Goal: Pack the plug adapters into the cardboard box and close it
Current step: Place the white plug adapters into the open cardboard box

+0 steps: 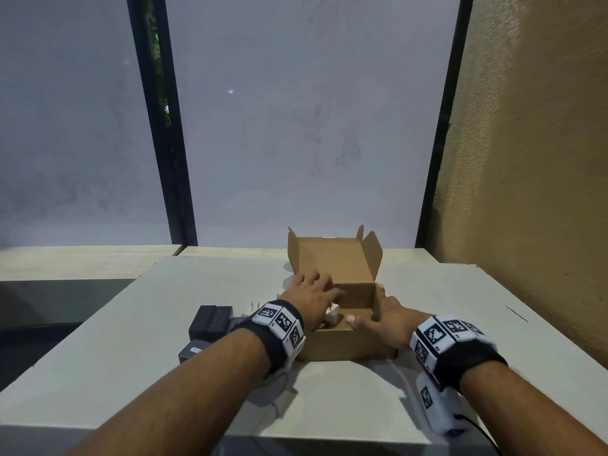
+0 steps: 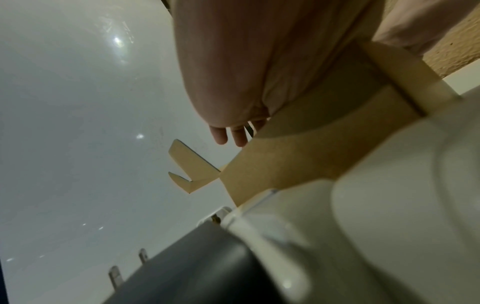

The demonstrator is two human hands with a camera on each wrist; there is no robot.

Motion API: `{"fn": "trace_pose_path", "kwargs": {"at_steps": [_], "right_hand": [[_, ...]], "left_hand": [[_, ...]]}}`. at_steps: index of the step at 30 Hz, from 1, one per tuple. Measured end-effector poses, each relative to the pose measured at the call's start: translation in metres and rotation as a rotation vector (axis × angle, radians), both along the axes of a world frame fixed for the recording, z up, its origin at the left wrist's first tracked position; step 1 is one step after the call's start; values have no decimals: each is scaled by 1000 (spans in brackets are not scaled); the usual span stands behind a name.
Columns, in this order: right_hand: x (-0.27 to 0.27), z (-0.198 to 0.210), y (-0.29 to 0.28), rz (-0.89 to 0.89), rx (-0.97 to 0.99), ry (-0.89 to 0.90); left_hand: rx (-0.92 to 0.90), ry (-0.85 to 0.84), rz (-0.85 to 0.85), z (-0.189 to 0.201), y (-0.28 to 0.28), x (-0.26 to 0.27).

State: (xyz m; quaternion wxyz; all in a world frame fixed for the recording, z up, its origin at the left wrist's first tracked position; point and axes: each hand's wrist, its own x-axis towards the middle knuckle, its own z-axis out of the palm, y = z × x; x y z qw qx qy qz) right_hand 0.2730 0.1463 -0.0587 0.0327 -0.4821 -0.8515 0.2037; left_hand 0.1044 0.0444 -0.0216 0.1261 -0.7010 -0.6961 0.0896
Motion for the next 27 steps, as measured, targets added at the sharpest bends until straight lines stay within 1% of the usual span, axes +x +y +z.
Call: {"fn": "trace_pose_path", "kwargs": {"at_steps": [5, 11, 15, 17, 20, 23, 27], "right_hand": [[0, 7, -3, -3, -2, -16], [-1, 5, -1, -15, 14, 6], [-1, 4, 0, -3, 3, 19], [-1, 5, -2, -4, 1, 16], [0, 8, -4, -8, 5, 8], [0, 8, -2, -17, -7, -19], [-1, 4, 1, -7, -18, 22]], "left_hand": [[-73, 16, 13, 2, 2, -1], [-81, 21, -4, 3, 2, -3], [5, -55, -5, 1, 4, -4], [-6, -69, 1, 1, 5, -4], [-67, -47, 0, 1, 5, -5], [-91, -1, -2, 0, 5, -5], [-105, 30, 5, 0, 5, -5]]}}
